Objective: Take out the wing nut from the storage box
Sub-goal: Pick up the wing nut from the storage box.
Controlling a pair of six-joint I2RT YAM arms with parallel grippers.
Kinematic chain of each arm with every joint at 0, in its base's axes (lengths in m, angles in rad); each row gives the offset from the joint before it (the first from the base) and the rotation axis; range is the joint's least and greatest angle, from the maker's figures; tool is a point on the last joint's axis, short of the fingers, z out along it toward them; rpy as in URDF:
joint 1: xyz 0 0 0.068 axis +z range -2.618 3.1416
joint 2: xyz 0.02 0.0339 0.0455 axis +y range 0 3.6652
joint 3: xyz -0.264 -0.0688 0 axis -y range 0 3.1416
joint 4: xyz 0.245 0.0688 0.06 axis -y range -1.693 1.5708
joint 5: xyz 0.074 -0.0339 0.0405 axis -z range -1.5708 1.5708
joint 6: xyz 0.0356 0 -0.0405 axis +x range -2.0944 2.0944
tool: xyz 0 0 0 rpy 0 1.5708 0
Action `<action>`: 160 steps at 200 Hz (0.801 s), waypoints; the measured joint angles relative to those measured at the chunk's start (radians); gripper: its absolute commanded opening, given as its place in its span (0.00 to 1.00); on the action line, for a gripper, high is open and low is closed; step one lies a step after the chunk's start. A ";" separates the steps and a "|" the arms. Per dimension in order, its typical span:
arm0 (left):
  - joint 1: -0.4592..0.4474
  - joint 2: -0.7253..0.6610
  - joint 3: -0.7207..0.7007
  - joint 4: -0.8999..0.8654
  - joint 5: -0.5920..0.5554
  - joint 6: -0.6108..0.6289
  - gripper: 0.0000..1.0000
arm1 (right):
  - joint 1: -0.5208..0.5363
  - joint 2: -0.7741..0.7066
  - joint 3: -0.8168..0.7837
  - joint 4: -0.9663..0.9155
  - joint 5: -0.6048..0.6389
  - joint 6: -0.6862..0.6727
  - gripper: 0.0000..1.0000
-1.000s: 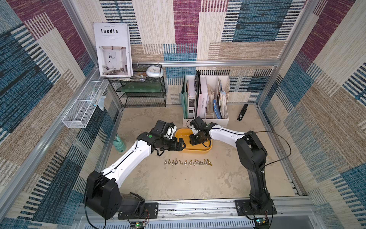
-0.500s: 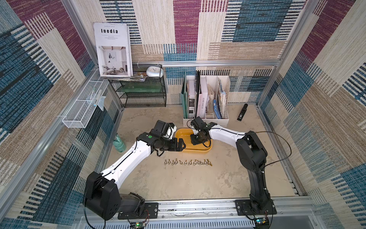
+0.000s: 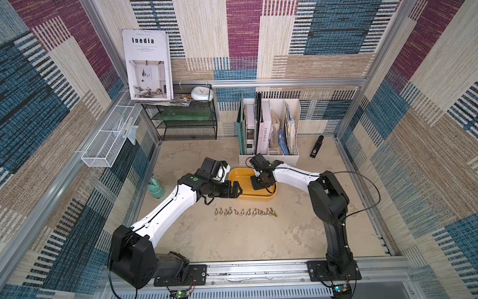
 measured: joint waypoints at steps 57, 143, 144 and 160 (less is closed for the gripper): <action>0.001 0.000 -0.001 0.000 0.006 0.000 0.99 | -0.003 -0.007 -0.019 0.000 0.008 0.011 0.22; 0.001 0.000 -0.005 0.002 0.020 -0.001 0.99 | -0.005 -0.019 -0.022 0.003 0.008 0.015 0.00; 0.001 -0.001 -0.005 0.002 0.021 -0.001 0.99 | -0.005 -0.020 -0.023 0.003 0.008 0.015 0.00; 0.001 -0.003 -0.008 0.005 0.026 -0.001 0.99 | -0.005 -0.035 -0.029 0.002 0.009 0.018 0.00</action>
